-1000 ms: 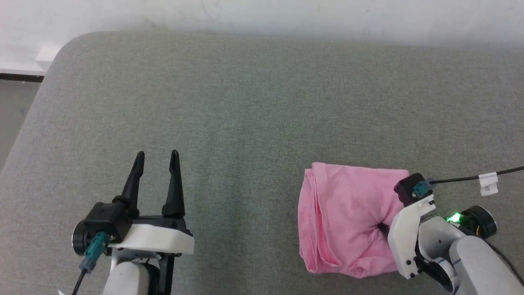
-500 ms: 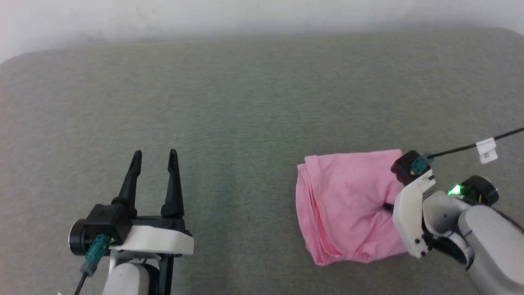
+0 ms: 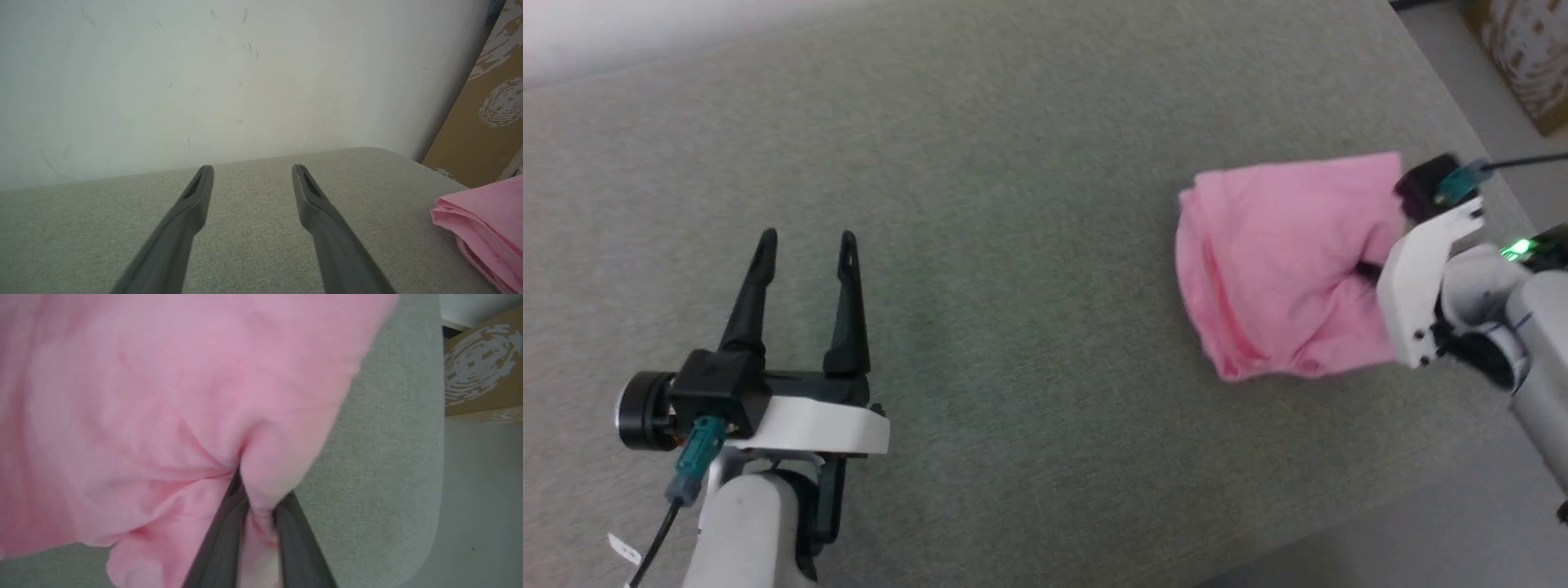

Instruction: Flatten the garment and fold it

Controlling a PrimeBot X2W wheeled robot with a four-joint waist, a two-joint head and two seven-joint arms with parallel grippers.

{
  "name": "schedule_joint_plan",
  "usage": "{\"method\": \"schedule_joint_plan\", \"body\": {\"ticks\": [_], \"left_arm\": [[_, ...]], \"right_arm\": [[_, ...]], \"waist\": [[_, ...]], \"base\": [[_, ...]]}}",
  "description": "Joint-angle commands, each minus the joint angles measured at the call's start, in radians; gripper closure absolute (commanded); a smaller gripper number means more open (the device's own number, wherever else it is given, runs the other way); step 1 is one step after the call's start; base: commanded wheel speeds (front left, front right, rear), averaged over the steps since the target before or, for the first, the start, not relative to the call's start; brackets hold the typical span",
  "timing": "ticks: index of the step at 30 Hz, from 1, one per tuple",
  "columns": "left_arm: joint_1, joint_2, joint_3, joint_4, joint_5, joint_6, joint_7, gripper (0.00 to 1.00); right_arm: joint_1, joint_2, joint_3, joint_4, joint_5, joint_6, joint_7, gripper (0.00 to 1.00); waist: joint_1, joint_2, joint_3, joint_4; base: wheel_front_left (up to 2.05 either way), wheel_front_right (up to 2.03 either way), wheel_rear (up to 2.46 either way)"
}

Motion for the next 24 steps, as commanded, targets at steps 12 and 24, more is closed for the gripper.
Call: {"method": "schedule_joint_plan", "body": {"ticks": [12, 24], "left_arm": [[-0.012, 0.057, 0.012, -0.157, 0.051, 0.042, 0.08, 0.0], [-0.009, 0.067, 0.006, -0.211, 0.054, 0.054, 0.113, 0.0]], "right_arm": [[-0.219, -0.101, -0.025, 0.308, -0.015, -0.002, -0.168, 1.0], [-0.313, -0.116, -0.1, 0.542, -0.051, -0.002, -0.327, 0.0]], "waist": [[-0.0001, 0.0, 0.259, -0.047], [-0.0001, 0.0, 0.273, 0.009]], "base": [[0.0, 0.0, 0.0], [0.0, 0.0, 0.0]]}}
